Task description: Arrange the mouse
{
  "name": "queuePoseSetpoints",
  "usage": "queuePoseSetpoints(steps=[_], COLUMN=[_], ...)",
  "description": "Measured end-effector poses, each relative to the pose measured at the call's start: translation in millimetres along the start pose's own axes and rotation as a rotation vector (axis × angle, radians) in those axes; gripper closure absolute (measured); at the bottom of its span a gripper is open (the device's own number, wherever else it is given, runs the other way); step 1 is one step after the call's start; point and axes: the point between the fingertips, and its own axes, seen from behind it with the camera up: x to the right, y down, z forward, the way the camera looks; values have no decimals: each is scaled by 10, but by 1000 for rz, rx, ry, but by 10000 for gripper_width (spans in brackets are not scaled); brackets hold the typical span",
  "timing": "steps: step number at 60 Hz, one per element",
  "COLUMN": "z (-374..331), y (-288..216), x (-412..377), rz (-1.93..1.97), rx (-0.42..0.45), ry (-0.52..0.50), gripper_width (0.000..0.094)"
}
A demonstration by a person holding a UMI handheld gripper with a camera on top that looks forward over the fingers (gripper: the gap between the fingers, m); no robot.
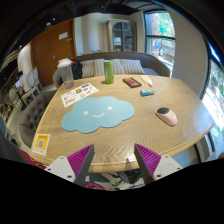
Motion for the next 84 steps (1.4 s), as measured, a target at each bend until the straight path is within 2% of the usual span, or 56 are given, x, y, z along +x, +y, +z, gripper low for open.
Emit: queuePoseSetpoints(steps=[14, 32, 40, 60, 67, 72, 80, 84], z=[36, 387, 716, 1346, 1547, 1651, 1656, 1681], y=[31, 39, -179, -742, -942, -1035, -1055, -1045], x=[390, 1727, 2193, 2502, 2555, 2589, 2588, 2594], rz=[22, 5, -60, -48, -43, -35, 8, 29], rx=[41, 37, 50, 110, 132, 134, 141, 114], ry=[92, 226, 203, 15, -4, -5, 36, 37], gripper_width=[108, 112, 113, 122, 173, 338, 377, 414])
